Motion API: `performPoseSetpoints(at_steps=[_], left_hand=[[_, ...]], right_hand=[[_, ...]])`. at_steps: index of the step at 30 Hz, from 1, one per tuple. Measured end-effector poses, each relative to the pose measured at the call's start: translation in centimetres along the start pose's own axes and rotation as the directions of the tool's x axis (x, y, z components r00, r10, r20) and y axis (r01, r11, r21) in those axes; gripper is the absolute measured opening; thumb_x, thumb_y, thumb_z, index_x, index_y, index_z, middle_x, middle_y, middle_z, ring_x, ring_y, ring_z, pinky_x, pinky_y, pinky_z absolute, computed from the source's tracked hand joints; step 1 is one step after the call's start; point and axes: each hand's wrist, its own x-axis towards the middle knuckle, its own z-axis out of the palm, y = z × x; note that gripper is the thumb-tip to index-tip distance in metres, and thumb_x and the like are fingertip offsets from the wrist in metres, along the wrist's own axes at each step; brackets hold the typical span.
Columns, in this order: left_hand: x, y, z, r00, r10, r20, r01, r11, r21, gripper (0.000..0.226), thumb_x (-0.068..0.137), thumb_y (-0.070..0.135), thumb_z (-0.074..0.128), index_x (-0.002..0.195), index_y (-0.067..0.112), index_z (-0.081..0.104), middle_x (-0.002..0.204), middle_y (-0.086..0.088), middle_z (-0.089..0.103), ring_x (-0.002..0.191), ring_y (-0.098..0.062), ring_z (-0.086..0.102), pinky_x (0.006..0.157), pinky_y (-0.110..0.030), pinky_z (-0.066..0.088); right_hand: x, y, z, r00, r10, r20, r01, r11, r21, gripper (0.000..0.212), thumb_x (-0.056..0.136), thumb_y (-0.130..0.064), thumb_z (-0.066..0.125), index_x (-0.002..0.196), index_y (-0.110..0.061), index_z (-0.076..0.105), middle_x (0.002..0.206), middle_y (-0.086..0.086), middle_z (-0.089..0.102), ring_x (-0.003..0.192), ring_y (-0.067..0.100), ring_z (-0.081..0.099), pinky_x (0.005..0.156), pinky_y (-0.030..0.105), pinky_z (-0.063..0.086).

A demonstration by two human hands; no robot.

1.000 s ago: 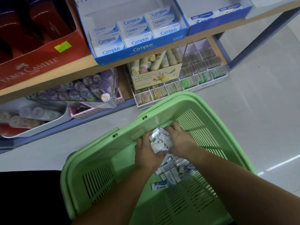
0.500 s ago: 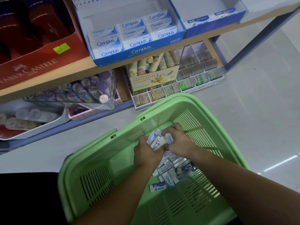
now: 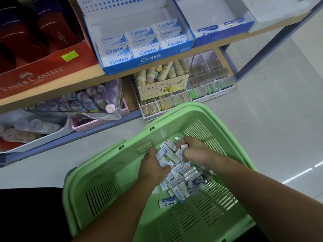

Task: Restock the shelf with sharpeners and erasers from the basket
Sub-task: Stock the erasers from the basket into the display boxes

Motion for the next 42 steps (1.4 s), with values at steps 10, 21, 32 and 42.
performPoseSetpoints(at_steps=[10, 21, 32, 42], left_hand=[[0.3, -0.7, -0.5, 1.000, 0.020, -0.023, -0.022, 0.995, -0.096, 0.028, 0.081, 0.035, 0.083, 0.097, 0.020, 0.065, 0.088, 0.006, 0.071, 0.081, -0.019, 0.067, 0.074, -0.030, 0.056], [-4.2, 2.9, -6.1, 0.984, 0.175, 0.020, -0.165, 0.958, -0.233, 0.022, 0.094, 0.034, 0.072, 0.095, 0.015, 0.062, 0.083, 0.000, 0.066, 0.073, -0.013, 0.060, 0.063, -0.026, 0.048], [-13.8, 14.8, -19.3, 0.945, 0.322, 0.055, -0.283, 0.892, -0.352, 0.017, 0.080, 0.007, 0.073, 0.091, -0.004, 0.066, 0.055, -0.008, 0.050, 0.042, -0.019, 0.046, 0.043, -0.024, 0.040], [-19.2, 21.0, -29.6, 0.907, 0.406, 0.110, -0.356, 0.879, -0.316, 0.023, 0.082, 0.015, 0.071, 0.102, 0.004, 0.073, 0.077, -0.014, 0.063, 0.053, -0.024, 0.044, 0.051, -0.027, 0.035]], right_hand=[[-1.0, 0.0, 1.4, 0.994, -0.050, 0.100, 0.067, 0.982, -0.178, 0.050, 0.083, 0.015, 0.053, 0.115, -0.020, 0.067, 0.124, 0.004, 0.054, 0.055, 0.013, 0.052, 0.039, 0.019, 0.037], [-6.7, -5.7, -2.1, 0.986, -0.064, 0.155, 0.084, 0.988, -0.126, 0.039, 0.084, 0.010, 0.058, 0.110, -0.017, 0.066, 0.103, 0.010, 0.073, 0.087, 0.018, 0.066, 0.060, 0.022, 0.045], [-18.3, -14.9, -8.0, 0.959, -0.239, 0.150, 0.218, 0.966, 0.140, 0.024, 0.077, -0.024, 0.072, 0.093, -0.014, 0.057, 0.064, 0.003, 0.049, 0.042, 0.018, 0.036, 0.050, 0.025, 0.032], [-24.2, -18.4, -7.3, 0.805, -0.589, -0.070, 0.578, 0.753, 0.315, 0.010, 0.092, -0.013, 0.071, 0.084, -0.010, 0.067, 0.077, 0.003, 0.073, 0.038, 0.016, 0.034, 0.043, 0.023, 0.029]])
